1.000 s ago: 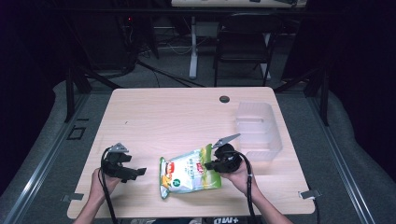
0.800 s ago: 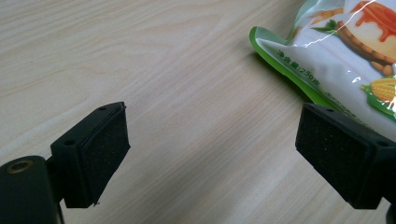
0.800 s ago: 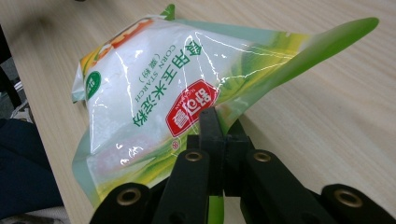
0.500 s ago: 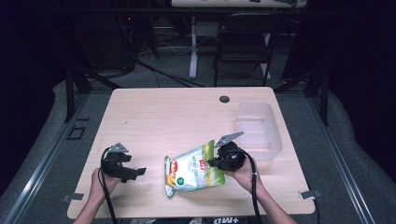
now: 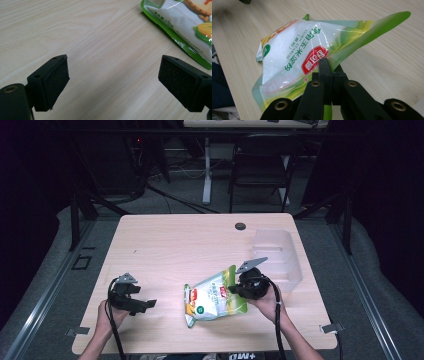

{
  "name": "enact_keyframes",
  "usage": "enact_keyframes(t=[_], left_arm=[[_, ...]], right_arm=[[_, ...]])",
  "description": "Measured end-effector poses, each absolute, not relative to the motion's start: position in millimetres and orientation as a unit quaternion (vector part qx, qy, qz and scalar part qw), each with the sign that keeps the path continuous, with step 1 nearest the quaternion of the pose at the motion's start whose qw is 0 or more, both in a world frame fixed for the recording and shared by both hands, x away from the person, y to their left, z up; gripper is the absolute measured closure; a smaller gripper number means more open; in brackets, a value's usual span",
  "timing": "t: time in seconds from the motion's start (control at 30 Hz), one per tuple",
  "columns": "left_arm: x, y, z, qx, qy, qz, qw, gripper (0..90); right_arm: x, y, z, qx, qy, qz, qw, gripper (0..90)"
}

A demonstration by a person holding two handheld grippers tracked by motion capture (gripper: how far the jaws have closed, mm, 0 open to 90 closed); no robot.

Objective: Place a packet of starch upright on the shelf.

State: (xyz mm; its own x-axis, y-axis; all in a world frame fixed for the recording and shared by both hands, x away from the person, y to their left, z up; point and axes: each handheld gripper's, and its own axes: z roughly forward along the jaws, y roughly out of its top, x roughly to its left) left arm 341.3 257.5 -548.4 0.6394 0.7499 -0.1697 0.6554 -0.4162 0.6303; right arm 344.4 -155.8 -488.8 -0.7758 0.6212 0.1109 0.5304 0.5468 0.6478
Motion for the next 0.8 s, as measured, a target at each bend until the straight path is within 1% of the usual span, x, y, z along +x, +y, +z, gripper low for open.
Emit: enact_keyframes(t=[0.37, 0.63, 0.8], left_arm=[[342, 258, -549, 0.837, 0.423, 0.069, 0.34, 9.7], [342, 258, -548, 0.837, 0.423, 0.07, 0.341, 9.7], [342, 258, -549, 0.837, 0.422, 0.068, 0.341, 9.7]], right_arm=[[344, -161, -477, 0.326, 0.878, 0.342, 0.08, 90.0], [350, -157, -460, 0.32, 0.881, 0.335, 0.095, 90.0], [354, -154, -452, 0.314, 0.886, 0.329, 0.094, 90.0]])
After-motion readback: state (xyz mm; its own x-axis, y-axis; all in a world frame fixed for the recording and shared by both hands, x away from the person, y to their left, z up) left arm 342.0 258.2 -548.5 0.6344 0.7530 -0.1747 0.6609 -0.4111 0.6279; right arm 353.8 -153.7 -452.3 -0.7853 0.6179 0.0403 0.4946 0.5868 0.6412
